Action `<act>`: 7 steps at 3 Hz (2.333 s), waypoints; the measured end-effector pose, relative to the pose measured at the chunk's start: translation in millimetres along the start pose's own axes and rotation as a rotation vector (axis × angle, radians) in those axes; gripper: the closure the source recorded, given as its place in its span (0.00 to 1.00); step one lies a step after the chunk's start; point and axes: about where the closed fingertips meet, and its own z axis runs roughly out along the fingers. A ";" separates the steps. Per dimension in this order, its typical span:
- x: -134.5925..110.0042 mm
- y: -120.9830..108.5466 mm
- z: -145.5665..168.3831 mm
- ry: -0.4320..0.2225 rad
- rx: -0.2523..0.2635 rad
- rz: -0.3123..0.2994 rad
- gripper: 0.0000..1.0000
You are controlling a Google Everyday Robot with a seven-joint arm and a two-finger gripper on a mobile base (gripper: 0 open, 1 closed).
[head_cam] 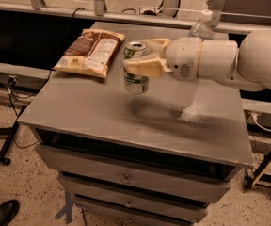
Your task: Place 7up can upright
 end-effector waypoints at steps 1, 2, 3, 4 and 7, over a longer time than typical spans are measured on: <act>17.7 4.4 -2.0 -0.020 -0.002 -0.019 1.00; 31.0 9.3 -2.8 -0.053 -0.004 -0.033 1.00; 38.2 10.7 -1.7 -0.065 -0.018 -0.067 0.83; 42.8 11.7 -1.3 -0.070 -0.029 -0.087 0.59; 57.9 12.6 -16.2 -0.068 -0.030 -0.073 0.00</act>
Offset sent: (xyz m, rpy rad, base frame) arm -0.0148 -0.0115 -0.0490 0.0706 -0.0835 0.0131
